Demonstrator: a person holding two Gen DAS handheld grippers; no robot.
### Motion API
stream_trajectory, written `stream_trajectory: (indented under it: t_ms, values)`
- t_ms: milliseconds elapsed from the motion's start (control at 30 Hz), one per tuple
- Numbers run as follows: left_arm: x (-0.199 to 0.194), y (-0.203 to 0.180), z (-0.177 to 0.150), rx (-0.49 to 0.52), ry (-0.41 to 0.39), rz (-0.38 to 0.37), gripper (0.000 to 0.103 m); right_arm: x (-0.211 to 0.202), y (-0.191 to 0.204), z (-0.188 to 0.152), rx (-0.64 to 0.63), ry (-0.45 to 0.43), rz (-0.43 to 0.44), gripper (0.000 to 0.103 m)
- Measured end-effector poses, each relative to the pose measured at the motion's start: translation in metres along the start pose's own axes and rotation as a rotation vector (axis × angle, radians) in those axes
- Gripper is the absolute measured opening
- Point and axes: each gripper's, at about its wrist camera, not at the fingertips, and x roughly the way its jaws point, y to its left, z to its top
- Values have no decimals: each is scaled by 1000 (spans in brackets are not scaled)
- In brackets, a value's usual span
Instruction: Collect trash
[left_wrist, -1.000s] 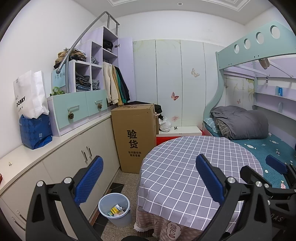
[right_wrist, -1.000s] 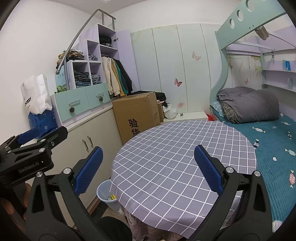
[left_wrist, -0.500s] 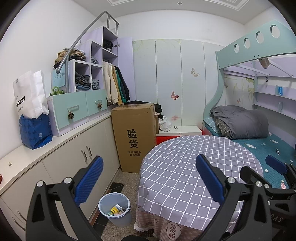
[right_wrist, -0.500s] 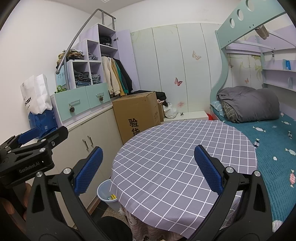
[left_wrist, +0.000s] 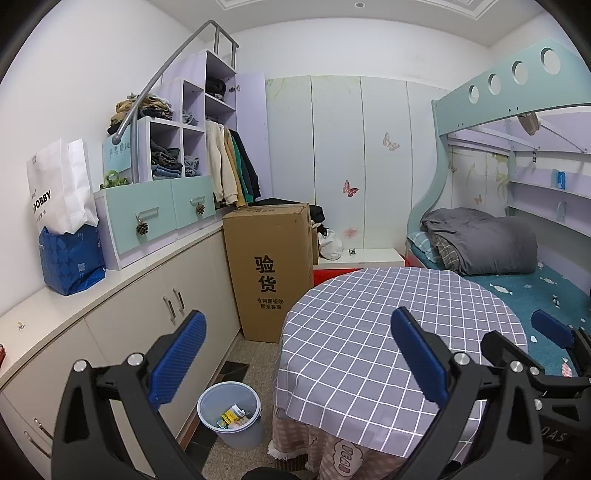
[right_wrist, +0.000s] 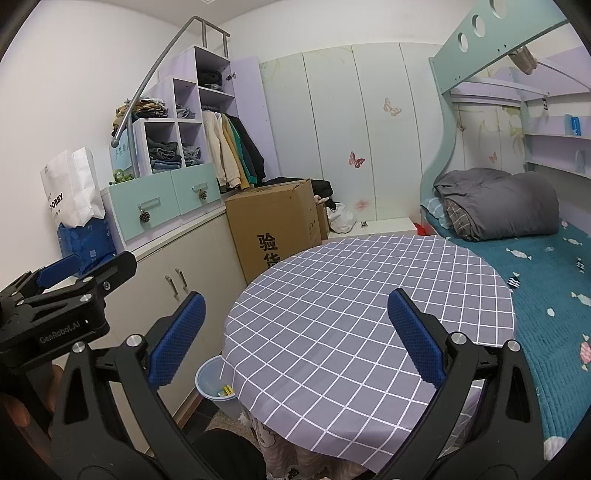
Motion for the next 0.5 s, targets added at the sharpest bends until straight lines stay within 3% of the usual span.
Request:
stream_trajectory:
  t_ms: [500]
  values:
    - [0,4,-1,-1,10,4,98,1,-2,-3,7,11,4,97]
